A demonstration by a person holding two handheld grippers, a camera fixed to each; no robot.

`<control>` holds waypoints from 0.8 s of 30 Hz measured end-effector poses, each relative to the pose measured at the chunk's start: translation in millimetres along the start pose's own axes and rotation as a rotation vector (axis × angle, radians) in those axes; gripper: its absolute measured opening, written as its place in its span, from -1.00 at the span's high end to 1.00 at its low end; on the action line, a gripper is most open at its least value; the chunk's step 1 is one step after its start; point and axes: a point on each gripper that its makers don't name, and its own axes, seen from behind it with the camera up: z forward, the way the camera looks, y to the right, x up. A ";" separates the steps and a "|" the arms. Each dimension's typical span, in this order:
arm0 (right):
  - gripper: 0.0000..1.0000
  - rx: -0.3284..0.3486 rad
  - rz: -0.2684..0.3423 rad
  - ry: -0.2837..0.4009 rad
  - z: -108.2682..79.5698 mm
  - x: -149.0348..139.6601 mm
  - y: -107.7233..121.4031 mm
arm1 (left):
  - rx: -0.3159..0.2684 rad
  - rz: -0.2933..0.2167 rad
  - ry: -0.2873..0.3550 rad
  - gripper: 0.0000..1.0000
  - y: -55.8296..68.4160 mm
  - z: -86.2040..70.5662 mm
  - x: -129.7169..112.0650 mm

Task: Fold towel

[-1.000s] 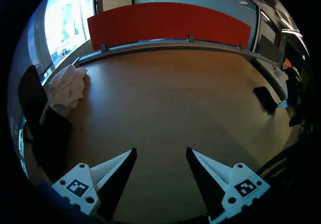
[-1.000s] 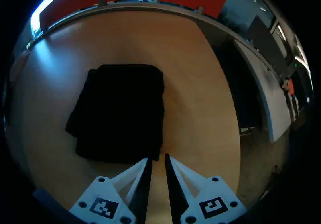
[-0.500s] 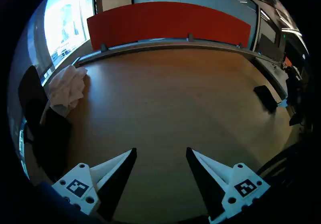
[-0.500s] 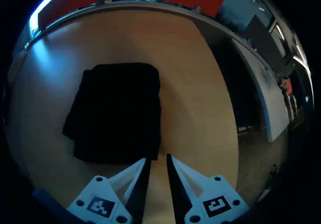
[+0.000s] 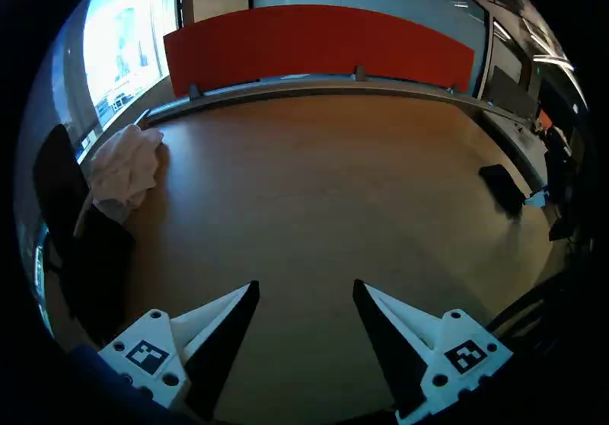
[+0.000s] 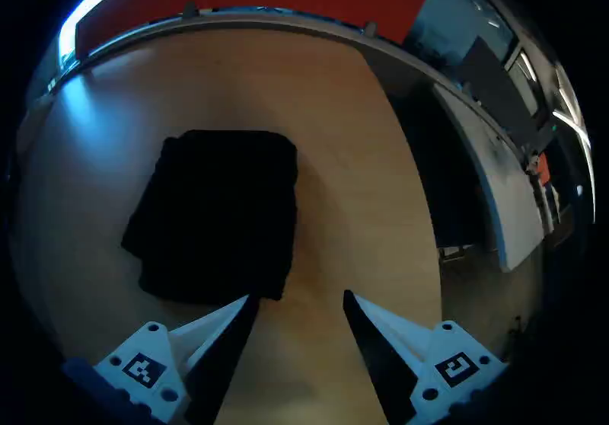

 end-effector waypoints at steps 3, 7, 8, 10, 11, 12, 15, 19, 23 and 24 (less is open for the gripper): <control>-0.71 0.000 0.001 0.003 -2.6 -0.4 -0.1 | -0.001 0.003 0.002 -0.82 -0.5 0.3 1.0; -0.71 0.000 -0.002 0.013 -7.5 1.4 -1.3 | -0.004 0.000 0.006 -0.82 -1.7 0.9 3.4; -0.71 0.000 -0.003 0.015 -8.8 1.8 -1.9 | -0.005 -0.002 0.008 -0.82 -1.9 1.1 4.2; -0.71 0.004 -0.002 0.021 -11.0 3.0 -3.8 | -0.007 -0.004 0.011 -0.82 -2.3 1.4 5.5; -0.71 0.007 -0.001 0.026 -12.3 3.8 -5.1 | -0.007 -0.005 0.012 -0.82 -2.4 1.6 6.2; -0.71 0.010 0.000 0.030 -13.5 4.9 -6.4 | -0.008 -0.006 0.013 -0.82 -2.6 1.7 6.6; -0.71 0.018 0.005 0.048 -17.2 9.6 -11.0 | -0.009 -0.006 0.017 -0.82 -3.4 1.8 7.5; -0.84 0.029 0.011 0.079 -22.2 18.3 -18.0 | -0.008 -0.009 0.019 -0.82 -4.9 1.8 7.4; -0.84 0.042 0.021 0.122 -28.5 30.8 -26.7 | -0.007 -0.019 0.021 -0.82 -7.0 2.0 7.1; -0.85 0.043 0.026 0.133 -30.2 34.5 -28.4 | -0.007 -0.022 0.022 -0.82 -7.4 2.1 7.2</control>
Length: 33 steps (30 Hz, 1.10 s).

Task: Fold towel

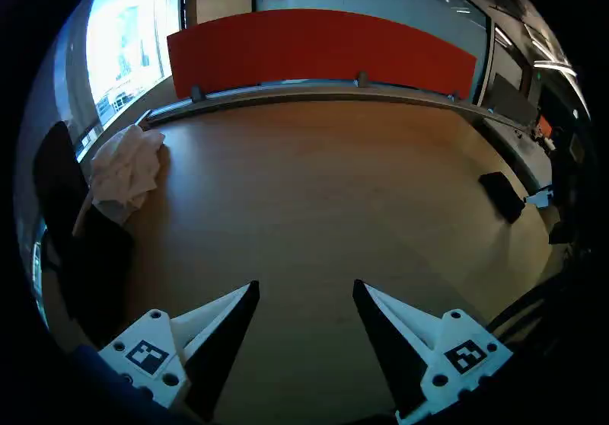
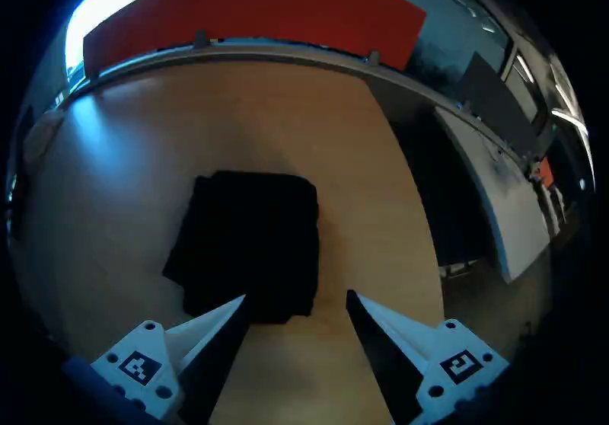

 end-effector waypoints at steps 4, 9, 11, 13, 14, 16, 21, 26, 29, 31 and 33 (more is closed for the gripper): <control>-0.89 0.004 0.030 0.062 -6.2 19.9 -7.7 | -0.001 -0.011 0.004 -0.82 -0.8 0.3 0.5; -0.90 0.013 0.077 0.180 -19.6 54.7 -18.7 | -0.004 -0.026 0.008 -0.82 -1.4 0.9 0.4; -0.90 0.013 0.092 0.228 -25.4 69.4 -21.7 | -0.005 -0.032 0.009 -0.82 -1.9 1.2 0.7; -0.90 0.011 0.104 0.275 -31.1 83.6 -23.8 | -0.005 -0.035 0.012 -0.82 -2.6 1.3 1.6; -0.90 0.010 0.110 0.301 -34.4 91.5 -24.9 | -0.005 -0.037 0.014 -0.82 -3.1 1.3 2.2; -0.90 0.006 0.121 0.354 -41.2 106.1 -26.2 | -0.003 -0.037 0.018 -0.82 -3.9 1.1 3.5; -0.89 -0.007 0.144 0.492 -60.4 140.5 -29.4 | -0.001 -0.037 0.028 -0.82 -5.0 1.1 6.5; -0.90 -0.010 0.153 0.609 -77.9 167.0 -34.9 | -0.002 -0.043 0.038 -0.82 -4.9 2.3 9.2; -0.94 -0.015 0.158 0.670 -87.3 181.6 -37.9 | -0.003 -0.046 0.051 -0.82 -5.5 2.9 12.4; -0.99 -0.018 0.155 0.707 -93.9 189.8 -40.1 | -0.004 -0.048 0.060 -0.82 -5.8 3.1 15.0; -0.99 -0.019 0.150 0.741 -100.0 197.4 -42.9 | -0.005 -0.049 0.069 -0.82 -6.2 3.2 17.8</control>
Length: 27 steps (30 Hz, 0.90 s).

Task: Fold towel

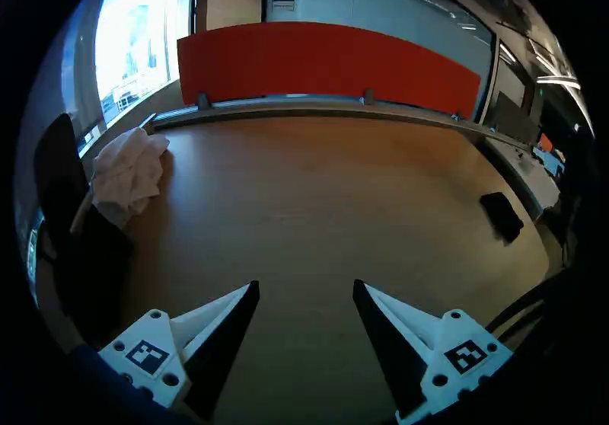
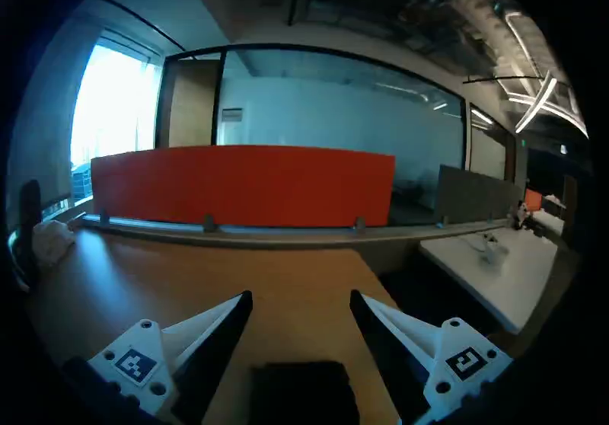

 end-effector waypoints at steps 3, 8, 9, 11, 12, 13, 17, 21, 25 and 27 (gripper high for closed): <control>-0.99 0.007 0.000 0.023 1.0 8.0 -6.2 | 0.001 -0.005 0.016 -0.82 -1.1 0.3 4.5; -0.99 0.024 0.004 0.048 2.0 21.5 -17.4 | -0.002 -0.016 0.065 -0.82 -4.0 1.0 17.7; -0.99 0.027 0.004 0.052 2.2 23.8 -19.9 | -0.001 -0.018 0.081 -0.82 -5.1 0.7 21.8; -0.99 0.032 0.003 0.059 2.6 27.8 -25.3 | 0.004 -0.020 0.121 -0.82 -8.4 -0.4 31.8; -0.99 0.036 0.003 0.060 2.8 29.3 -28.2 | 0.008 -0.022 0.138 -0.82 -10.4 -0.9 36.5; -0.99 0.039 0.003 0.061 2.9 30.4 -31.2 | 0.013 -0.024 0.154 -0.82 -12.6 -1.3 41.1; -0.99 0.053 0.002 0.066 2.3 34.9 -45.7 | 0.034 -0.033 0.225 -0.82 -23.1 -2.9 62.4; -0.99 0.071 0.000 0.070 1.3 39.0 -63.2 | 0.048 -0.043 0.284 -0.82 -32.9 -3.4 82.5; -0.99 0.086 -0.005 0.076 1.8 43.9 -80.3 | 0.054 -0.048 0.333 -0.82 -40.2 -3.0 104.9; -0.99 0.096 -0.007 0.083 1.8 47.3 -90.1 | 0.057 -0.048 0.363 -0.82 -44.1 -3.1 117.9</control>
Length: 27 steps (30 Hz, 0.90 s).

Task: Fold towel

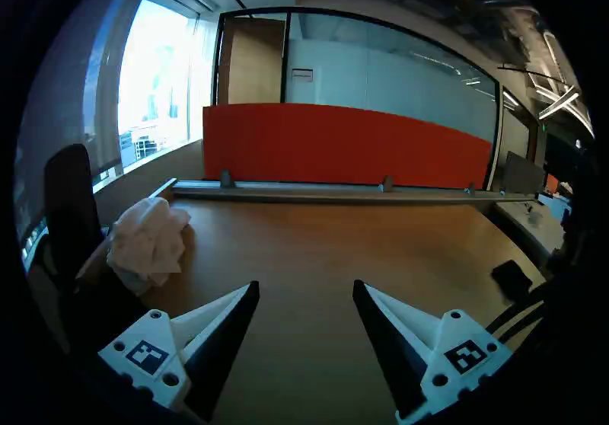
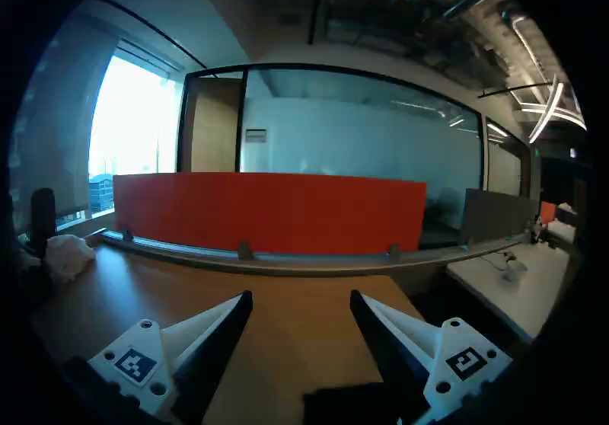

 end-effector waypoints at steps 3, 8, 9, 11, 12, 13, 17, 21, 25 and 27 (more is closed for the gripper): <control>-0.99 0.014 0.000 0.012 1.5 6.4 -15.6 | 0.003 -0.001 0.041 -0.81 -4.9 6.6 17.0; -0.99 0.033 0.011 0.032 3.4 18.5 -42.8 | 0.013 -0.003 0.095 -0.82 -15.6 14.2 39.0; -0.99 0.036 0.013 0.035 3.8 20.4 -48.1 | 0.014 -0.004 0.105 -0.82 -17.4 15.0 42.6; -0.99 0.042 0.016 0.042 4.6 23.8 -59.3 | 0.017 -0.006 0.126 -0.82 -20.9 16.1 50.0; -0.99 0.045 0.017 0.044 4.8 25.2 -64.3 | 0.017 -0.008 0.135 -0.82 -22.1 16.5 52.9; -0.99 0.048 0.018 0.047 4.9 26.3 -69.2 | 0.016 -0.010 0.144 -0.82 -23.1 16.7 55.4; -0.99 0.058 0.026 0.064 3.6 32.2 -88.4 | 0.015 -0.018 0.174 -0.82 -27.6 17.0 65.9; -0.99 0.059 0.036 0.075 2.0 40.1 -99.2 | 0.014 -0.020 0.200 -0.82 -30.3 17.3 73.4; -0.99 0.056 0.037 0.082 -0.6 48.6 -106.0 | 0.013 -0.014 0.217 -0.81 -31.5 16.9 78.0; -0.99 0.057 0.034 0.083 -2.3 52.7 -109.7 | 0.012 -0.010 0.225 -0.81 -31.8 16.2 79.8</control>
